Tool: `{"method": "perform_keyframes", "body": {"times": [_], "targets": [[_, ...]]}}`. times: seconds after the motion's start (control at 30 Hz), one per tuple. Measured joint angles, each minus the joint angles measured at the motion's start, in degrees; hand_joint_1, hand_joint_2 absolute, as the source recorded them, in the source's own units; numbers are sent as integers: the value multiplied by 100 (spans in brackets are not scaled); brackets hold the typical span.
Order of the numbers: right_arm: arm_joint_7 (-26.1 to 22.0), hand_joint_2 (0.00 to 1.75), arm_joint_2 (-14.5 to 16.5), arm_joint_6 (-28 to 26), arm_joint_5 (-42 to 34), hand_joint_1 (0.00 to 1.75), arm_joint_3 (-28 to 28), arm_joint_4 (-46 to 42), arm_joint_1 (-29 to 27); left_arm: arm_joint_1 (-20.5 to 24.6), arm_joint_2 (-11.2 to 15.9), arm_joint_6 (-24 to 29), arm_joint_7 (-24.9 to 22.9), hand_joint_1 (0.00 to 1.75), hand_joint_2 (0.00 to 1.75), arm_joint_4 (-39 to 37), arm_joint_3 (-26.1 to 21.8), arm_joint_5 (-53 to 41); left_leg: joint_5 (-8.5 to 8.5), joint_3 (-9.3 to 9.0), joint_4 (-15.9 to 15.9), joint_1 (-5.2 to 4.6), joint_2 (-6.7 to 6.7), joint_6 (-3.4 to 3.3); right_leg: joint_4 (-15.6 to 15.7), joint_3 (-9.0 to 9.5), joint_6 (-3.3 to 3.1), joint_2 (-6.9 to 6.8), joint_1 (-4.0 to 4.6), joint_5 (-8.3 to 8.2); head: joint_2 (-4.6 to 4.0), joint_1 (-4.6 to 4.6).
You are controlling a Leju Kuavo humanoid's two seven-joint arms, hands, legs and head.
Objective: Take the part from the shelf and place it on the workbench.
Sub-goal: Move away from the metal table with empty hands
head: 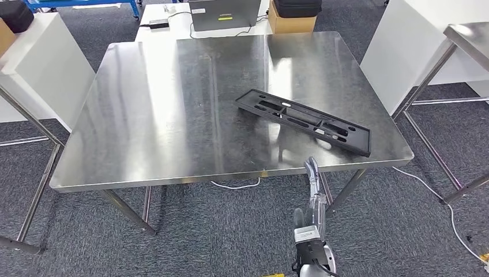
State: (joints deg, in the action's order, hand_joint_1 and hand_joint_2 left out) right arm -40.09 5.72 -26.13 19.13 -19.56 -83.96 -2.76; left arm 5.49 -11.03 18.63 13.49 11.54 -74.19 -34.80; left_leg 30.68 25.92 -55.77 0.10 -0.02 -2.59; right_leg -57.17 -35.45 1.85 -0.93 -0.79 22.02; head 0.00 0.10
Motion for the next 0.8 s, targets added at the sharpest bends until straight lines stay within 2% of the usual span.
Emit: {"method": "perform_keyframes", "body": {"times": [0.03,0.07,0.13,0.17,0.2,0.23,0.27,0.3,0.33,0.37,0.4,0.43,0.47,0.5,0.53,0.57,0.63,0.67,0.7,0.73,0.77,0.8], "targets": [[-1,0,1,-5,67,0,2,-2,-3,3,-12,-28,4,0,0,1,1,-23,-73,54,25,7,9,-44,-66,-52,8,7,2,73,0,2],[-1,0,-1,-11,121,0,3,-4,-7,5,-23,-54,10,0,0,2,1,-43,-155,122,51,20,21,-85,-231,-133,-10,19,8,240,0,11],[-1,0,-6,-27,188,0,5,-8,-20,9,-45,-88,20,0,0,4,2,-67,-297,281,63,34,33,-138,-898,-364,-75,44,5,765,0,31],[-1,0,-9,-34,200,0,6,-8,-30,8,-52,-95,23,0,0,5,2,-68,-361,360,60,33,38,-139,-1275,-447,-74,49,-5,967,0,45],[-2,0,-12,-39,207,0,7,-8,-40,7,-60,-98,24,0,0,6,2,-68,-424,443,57,34,43,-131,-1557,-472,-38,52,-16,1066,0,52],[-1,0,-14,-42,213,0,7,-8,-47,6,-64,-100,25,0,0,7,2,-70,-485,512,51,35,48,-116,-1652,-398,25,52,-29,1047,0,59],[-2,0,-16,-42,223,0,7,-8,-52,5,-68,-104,25,0,0,7,2,-73,-541,576,46,37,50,-97,-1541,-226,95,52,-43,952,0,66],[2,0,-16,-29,249,0,7,-8,-53,5,-73,-110,24,0,0,7,3,-85,-593,634,36,39,49,-73,-1219,51,156,52,-62,828,0,65],[28,0,-15,-6,304,0,7,-8,-50,5,-75,-116,23,0,0,7,5,-102,-639,687,18,34,47,-42,-770,384,189,57,-79,752,0,67],[94,0,-10,22,405,0,7,-3,-42,7,-75,-121,19,0,0,8,8,-125,-682,742,-5,26,43,-9,-338,683,188,70,-74,734,0,70],[198,0,-5,70,541,0,8,13,-34,7,-75,-123,14,0,0,9,10,-151,-724,785,-27,13,41,28,-9,885,172,82,-63,749,0,68],[354,0,1,146,709,0,8,63,-14,7,-75,-125,7,0,0,10,11,-173,-763,815,-43,3,40,60,167,968,140,94,-40,780,0,62],[587,0,7,201,949,0,7,173,28,7,-75,-124,-4,0,0,11,13,-197,-801,833,-48,4,40,89,211,960,104,101,-15,781,0,55],[915,0,16,197,1299,0,3,385,110,4,-74,-119,-19,0,0,12,14,-219,-819,846,-60,20,40,118,209,908,54,97,-37,753,0,47],[1340,0,33,103,1764,0,-5,720,251,2,-72,-110,-35,0,0,15,16,-239,-753,874,-110,40,34,143,207,862,-16,90,-53,712,0,43],[1845,0,64,-89,2320,0,-13,1195,439,1,-69,-97,-51,0,0,17,17,-259,-584,926,-240,57,27,168,210,813,-95,82,-69,661,0,37],[2699,0,130,-399,3162,0,8,2373,848,1,-66,-75,-68,0,0,22,19,-292,-8,1109,-808,72,9,216,212,684,-220,60,-64,540,0,9],[2978,0,157,-449,3283,0,63,3008,1013,2,-66,-69,-70,0,0,24,20,-307,249,1206,-1179,72,6,235,207,618,-247,44,-50,478,0,-4],[3188,0,171,-422,3245,0,145,3585,1128,0,-64,-65,-71,0,0,26,21,-327,378,1268,-1501,73,3,251,200,551,-250,21,-37,417,0,-12],[3421,0,175,-351,3156,0,242,4101,1202,-3,-63,-62,-72,0,0,28,24,-346,357,1263,-1686,77,5,257,188,482,-237,-5,-29,362,0,-12],[3710,0,172,-230,3085,0,329,4565,1245,-10,-62,-58,-77,0,0,31,27,-363,223,1161,-1685,83,7,256,170,410,-223,-27,-24,312,0,-13],[4006,0,163,-73,3055,0,395,4934,1262,-19,-59,-56,-83,0,0,33,32,-377,44,959,-1481,90,8,244,147,336,-203,-42,-23,273,0,-14]]}}
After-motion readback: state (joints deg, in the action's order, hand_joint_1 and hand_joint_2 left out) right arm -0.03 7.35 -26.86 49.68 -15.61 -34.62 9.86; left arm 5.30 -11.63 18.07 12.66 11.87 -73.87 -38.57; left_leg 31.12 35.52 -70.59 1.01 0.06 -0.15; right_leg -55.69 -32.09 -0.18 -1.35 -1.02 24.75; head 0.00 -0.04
